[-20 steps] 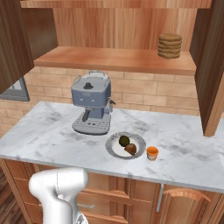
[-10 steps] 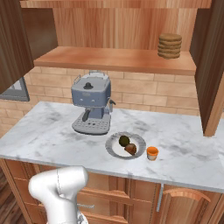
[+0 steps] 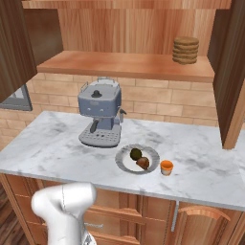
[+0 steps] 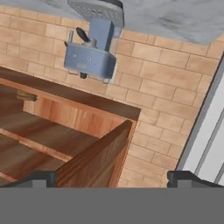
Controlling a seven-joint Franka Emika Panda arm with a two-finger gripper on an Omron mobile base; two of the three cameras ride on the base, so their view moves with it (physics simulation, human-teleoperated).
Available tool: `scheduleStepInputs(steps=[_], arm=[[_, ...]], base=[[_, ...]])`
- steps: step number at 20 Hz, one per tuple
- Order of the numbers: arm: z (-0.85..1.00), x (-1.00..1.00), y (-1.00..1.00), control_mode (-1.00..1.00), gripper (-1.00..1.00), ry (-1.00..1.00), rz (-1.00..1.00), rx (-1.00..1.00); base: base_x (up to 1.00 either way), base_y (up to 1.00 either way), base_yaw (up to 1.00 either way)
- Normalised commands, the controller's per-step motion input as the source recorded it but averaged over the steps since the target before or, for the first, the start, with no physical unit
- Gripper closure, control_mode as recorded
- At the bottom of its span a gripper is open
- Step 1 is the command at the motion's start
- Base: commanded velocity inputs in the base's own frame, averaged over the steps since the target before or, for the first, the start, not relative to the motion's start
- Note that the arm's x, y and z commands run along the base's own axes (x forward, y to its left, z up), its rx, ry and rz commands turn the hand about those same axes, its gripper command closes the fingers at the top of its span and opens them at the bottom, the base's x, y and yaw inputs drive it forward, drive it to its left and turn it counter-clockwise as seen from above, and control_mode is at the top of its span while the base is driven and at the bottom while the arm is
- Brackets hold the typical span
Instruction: Pick the avocado and bread from the counter and place them on the plate. Then pick the jam from the cabinet and place it next to the plate. Lastly close the cabinet door.
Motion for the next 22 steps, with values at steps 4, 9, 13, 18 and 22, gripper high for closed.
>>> scheduleStepInputs(steps=[4,9,13,18,22], arm=[[0.31,0.01,0.54,-1.0,-1.0,-0.13,-0.17,-0.04],[0.47,0.14,0.1,-1.0,-1.0,-0.02,-0.15,0.0],[0.0,0.1,-0.25,-1.0,-1.0,-0.02,0.0,0.06],[0.35,0.49,-0.09,-1.0,-1.0,0.01,0.0,0.06],[0.26,0.62,-0.02,-1.0,-1.0,0.02,0.0,0.0]], base=[[0.0,0.0,0.0],[0.0,0.0,0.0],[0.0,0.0,0.0],[0.0,0.0,0.0],[0.0,0.0,0.0]])
